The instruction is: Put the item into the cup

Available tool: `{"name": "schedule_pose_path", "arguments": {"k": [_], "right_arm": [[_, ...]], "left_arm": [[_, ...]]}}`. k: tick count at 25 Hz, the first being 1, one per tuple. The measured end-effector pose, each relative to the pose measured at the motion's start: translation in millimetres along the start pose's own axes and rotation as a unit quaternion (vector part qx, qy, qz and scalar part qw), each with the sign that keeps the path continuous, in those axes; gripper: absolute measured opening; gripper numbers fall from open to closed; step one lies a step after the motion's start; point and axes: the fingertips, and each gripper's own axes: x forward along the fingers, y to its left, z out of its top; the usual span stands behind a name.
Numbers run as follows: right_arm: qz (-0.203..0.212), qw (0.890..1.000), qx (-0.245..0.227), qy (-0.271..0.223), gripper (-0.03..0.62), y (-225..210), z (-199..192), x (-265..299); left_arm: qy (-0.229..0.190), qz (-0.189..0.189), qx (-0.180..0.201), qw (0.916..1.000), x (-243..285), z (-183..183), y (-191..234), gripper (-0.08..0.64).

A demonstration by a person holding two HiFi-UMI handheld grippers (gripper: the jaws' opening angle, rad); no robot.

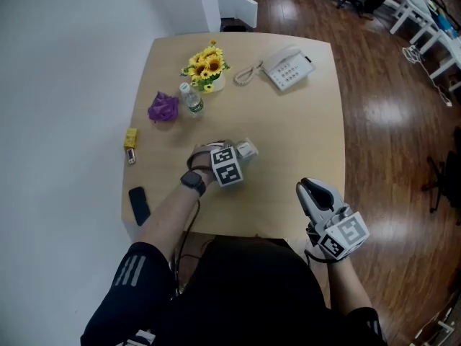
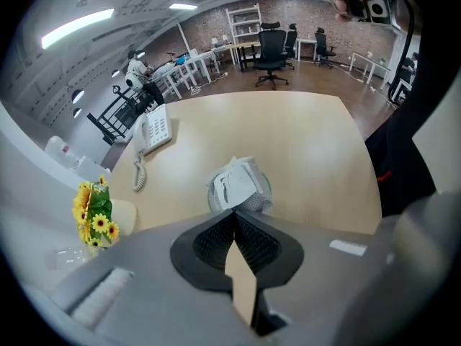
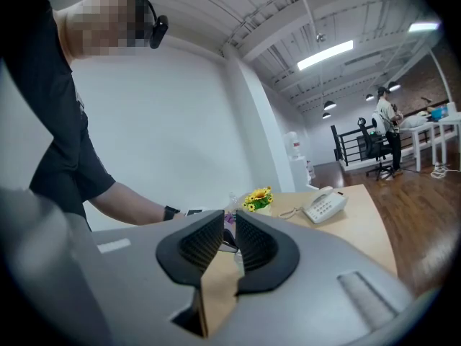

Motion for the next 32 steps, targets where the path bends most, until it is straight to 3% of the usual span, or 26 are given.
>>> {"name": "schedule_pose_path", "arguments": {"k": [4,8,17,22,32], "right_arm": [[0.002,1.0,0.003,0.0,0.06,-1.4,-0.2,2.3],[0.005,1.0,0.003,0.0,0.06,-1.4,1.9,5.9],[0.01,1.0,0.003,0.005,0.06,-1.1,-2.6,8.4],[0.01,1.0,0.004,0.009,0.06,-0.5,-6.5,5.8],[-0.001,1.0,0.015,0.012,0.06,-7.9,-14.9,-3.1]], "left_arm": [[-0.001,-0.015,-0.007,0.9999,1.2,1.0,0.5,0.009],[-0.01,-0.026,-0.015,0.9995,-8.1,3.3,-0.1,0.087],[-0.059,0.001,-0.035,0.9976,-39.8,26.8,13.3,0.118],[-0.027,-0.001,-0.014,0.9995,-18.5,24.8,12.6,0.154],[0.009,-0.017,-0.034,0.9992,12.5,8.9,14.8,0.167]]}}
